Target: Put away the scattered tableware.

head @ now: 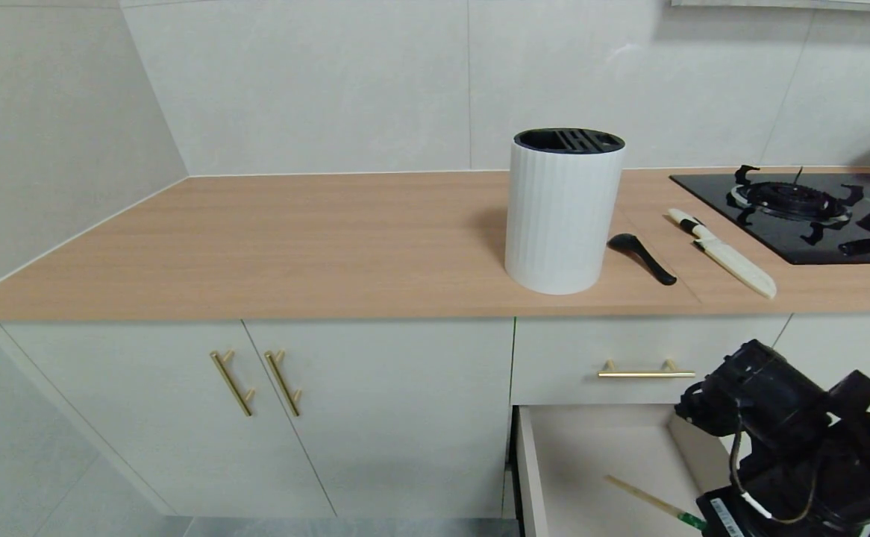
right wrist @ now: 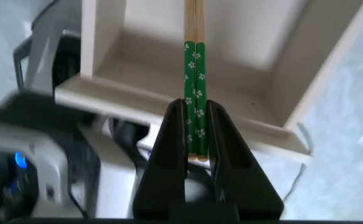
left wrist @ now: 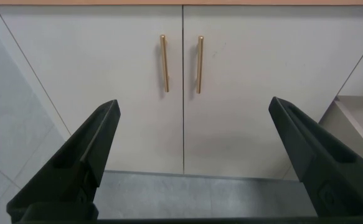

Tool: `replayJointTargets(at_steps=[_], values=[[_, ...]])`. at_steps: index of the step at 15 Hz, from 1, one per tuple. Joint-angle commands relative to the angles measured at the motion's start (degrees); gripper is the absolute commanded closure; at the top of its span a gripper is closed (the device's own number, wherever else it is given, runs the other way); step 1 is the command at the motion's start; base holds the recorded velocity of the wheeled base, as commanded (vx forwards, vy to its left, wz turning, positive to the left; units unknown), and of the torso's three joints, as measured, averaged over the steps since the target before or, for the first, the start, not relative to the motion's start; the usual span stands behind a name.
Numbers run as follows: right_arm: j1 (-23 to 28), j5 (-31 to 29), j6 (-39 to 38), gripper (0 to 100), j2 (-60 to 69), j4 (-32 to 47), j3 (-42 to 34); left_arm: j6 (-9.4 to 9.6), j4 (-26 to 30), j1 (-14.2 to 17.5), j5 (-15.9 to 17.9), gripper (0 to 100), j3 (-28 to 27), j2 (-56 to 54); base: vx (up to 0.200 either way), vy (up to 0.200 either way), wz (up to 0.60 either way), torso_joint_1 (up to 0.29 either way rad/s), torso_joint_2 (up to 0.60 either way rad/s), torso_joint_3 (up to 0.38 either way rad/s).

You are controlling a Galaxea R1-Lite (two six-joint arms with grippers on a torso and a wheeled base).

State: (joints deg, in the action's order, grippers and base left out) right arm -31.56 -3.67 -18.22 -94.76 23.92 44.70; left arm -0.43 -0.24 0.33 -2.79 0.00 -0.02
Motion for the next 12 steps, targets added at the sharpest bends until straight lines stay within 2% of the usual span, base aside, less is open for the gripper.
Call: replayJointTargets(at_steps=[1,4,8,12], values=[[0.01,-0.11,-3.66,100,-9.22,-5.37,-0.67,-0.01,-0.02,0.11,-0.02,0,0.0,0.02,0.0,0.0,0.0,0.0,0.0,0.0],[0.54,-0.2,-6.91,100,-13.96,-12.76,-0.76,-0.01,-0.02,0.02,-0.02,0,0.0,0.02,0.0,0.0,0.0,0.0,0.0,0.0],[1.06,-0.99,-8.14,100,-14.31,-18.64,-1.72,-0.01,-0.02,0.02,-0.02,0,0.0,0.02,0.0,0.0,0.0,0.0,0.0,0.0],[0.98,-5.03,-8.14,100,-15.72,-23.74,-3.31,-0.01,-0.02,0.02,-0.02,0,0.0,0.02,0.0,0.0,0.0,0.0,0.0,0.0]])
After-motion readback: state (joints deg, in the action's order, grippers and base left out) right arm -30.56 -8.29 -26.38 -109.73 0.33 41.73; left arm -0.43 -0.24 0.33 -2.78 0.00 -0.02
